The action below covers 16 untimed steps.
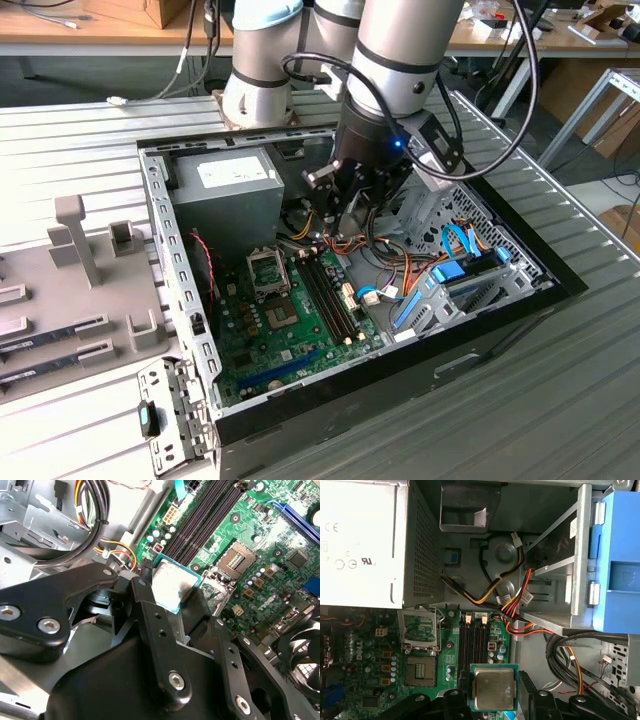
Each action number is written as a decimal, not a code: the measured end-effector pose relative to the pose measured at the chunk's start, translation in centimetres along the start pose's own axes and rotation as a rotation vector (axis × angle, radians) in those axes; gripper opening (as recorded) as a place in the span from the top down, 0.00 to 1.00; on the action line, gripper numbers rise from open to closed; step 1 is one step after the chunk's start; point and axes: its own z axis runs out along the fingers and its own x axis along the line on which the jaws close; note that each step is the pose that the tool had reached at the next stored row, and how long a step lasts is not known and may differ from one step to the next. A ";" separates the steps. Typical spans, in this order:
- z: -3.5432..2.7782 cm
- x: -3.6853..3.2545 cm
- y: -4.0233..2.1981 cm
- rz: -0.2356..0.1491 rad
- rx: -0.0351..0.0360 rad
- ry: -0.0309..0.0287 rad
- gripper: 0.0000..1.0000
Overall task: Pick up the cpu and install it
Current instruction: 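Pick up the cpu and move it towards the insertion slot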
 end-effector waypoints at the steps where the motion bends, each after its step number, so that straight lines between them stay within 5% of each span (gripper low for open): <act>1: 0.06 0.09 0.00 0.000 0.0001 0.0000 0.53; 16: 0.52 0.36 0.00 0.000 0.0000 0.0000 0.53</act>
